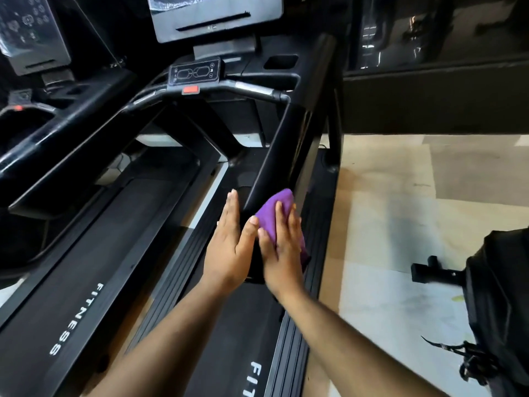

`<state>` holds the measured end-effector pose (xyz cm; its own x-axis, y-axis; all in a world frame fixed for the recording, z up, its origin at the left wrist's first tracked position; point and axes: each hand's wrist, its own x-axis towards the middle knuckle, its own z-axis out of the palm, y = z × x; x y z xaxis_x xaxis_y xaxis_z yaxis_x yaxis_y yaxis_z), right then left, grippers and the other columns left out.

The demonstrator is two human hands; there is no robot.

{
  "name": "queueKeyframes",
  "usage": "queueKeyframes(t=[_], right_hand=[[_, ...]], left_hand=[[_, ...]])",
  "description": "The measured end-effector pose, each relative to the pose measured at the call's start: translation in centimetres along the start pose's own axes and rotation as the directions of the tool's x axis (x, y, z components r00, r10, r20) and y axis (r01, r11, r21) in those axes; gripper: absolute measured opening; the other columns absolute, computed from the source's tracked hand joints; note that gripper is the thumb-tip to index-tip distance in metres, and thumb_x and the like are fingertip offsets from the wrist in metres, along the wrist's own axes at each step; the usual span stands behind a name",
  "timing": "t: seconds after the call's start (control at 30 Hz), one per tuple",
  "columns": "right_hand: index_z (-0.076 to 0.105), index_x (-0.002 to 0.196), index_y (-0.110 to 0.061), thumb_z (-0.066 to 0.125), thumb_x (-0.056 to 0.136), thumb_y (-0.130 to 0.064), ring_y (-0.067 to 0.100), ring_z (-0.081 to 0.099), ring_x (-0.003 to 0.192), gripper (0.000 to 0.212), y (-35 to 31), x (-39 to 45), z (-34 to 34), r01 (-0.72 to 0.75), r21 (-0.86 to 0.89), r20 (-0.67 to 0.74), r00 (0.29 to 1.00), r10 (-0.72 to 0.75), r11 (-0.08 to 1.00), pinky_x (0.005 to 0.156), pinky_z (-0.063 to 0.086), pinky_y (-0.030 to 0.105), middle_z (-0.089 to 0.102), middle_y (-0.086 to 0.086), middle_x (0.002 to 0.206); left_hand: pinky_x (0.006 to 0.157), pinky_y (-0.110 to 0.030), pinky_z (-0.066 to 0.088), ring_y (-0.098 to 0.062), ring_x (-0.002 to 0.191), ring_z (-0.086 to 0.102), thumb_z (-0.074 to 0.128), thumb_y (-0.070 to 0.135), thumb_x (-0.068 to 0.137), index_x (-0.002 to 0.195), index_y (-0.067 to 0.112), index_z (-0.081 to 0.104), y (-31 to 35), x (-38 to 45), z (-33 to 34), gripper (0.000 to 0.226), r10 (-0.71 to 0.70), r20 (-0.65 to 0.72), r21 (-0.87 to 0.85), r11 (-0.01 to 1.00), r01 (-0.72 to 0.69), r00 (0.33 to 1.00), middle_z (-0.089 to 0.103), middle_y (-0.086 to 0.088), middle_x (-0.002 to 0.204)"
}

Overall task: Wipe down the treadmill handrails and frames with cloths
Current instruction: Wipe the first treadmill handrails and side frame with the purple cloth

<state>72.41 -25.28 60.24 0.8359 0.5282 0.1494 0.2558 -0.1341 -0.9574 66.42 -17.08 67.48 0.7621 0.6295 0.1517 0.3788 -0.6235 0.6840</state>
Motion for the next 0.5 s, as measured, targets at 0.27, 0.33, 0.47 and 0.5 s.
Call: queueKeyframes(t=[0.27,0.33,0.47,0.5], right_hand=[[0.020,0.162,-0.039,0.040,0.107,-0.049,0.024,-0.014,0.158,0.060,-3.2,13.1,-3.1,0.015,-0.336,0.120,0.992,0.027,0.942,0.122,0.011,0.067,-0.004,-0.012,0.173],[0.023,0.163,-0.033,0.038,0.105,-0.051,0.027,-0.012,0.158,0.062,-2.1,8.6,-2.5,0.139,-0.254,0.118,0.987,-0.112,0.957,0.126,0.008,0.059,0.003,-0.006,0.173],[0.012,0.161,-0.046,0.022,0.100,-0.064,0.014,-0.023,0.156,0.064,0.3,3.1,-2.3,0.253,-0.243,0.223,0.954,-0.200,0.937,0.126,0.006,0.057,-0.006,-0.018,0.171],[0.016,0.161,-0.045,0.024,0.100,-0.062,0.016,-0.020,0.157,0.063,-0.2,5.2,-2.5,0.231,-0.274,0.220,0.960,-0.173,0.934,0.125,0.009,0.062,-0.003,-0.016,0.172]], left_hand=[[0.129,-0.043,0.009,0.000,0.156,0.000,0.019,0.076,0.088,0.164,0.021,0.003,0.8,0.0,-0.1,0.095,-0.014,0.003,0.089,0.996,0.013,1.000,0.002,0.009,0.172],[0.129,-0.044,0.010,0.002,0.154,0.001,0.022,0.075,0.088,0.164,0.020,0.001,0.8,0.0,0.0,0.096,-0.022,-0.020,0.023,0.999,0.022,1.000,0.002,0.009,0.171],[0.129,-0.044,0.012,0.003,0.154,0.003,0.024,0.075,0.090,0.163,0.023,0.000,0.4,0.0,0.1,0.093,-0.024,-0.022,0.010,1.000,0.024,0.999,0.003,0.011,0.170],[0.129,-0.045,0.012,0.001,0.155,0.004,0.024,0.074,0.090,0.163,0.022,0.001,0.4,0.0,0.1,0.093,-0.022,-0.013,0.026,0.999,0.022,1.000,0.004,0.010,0.171]])
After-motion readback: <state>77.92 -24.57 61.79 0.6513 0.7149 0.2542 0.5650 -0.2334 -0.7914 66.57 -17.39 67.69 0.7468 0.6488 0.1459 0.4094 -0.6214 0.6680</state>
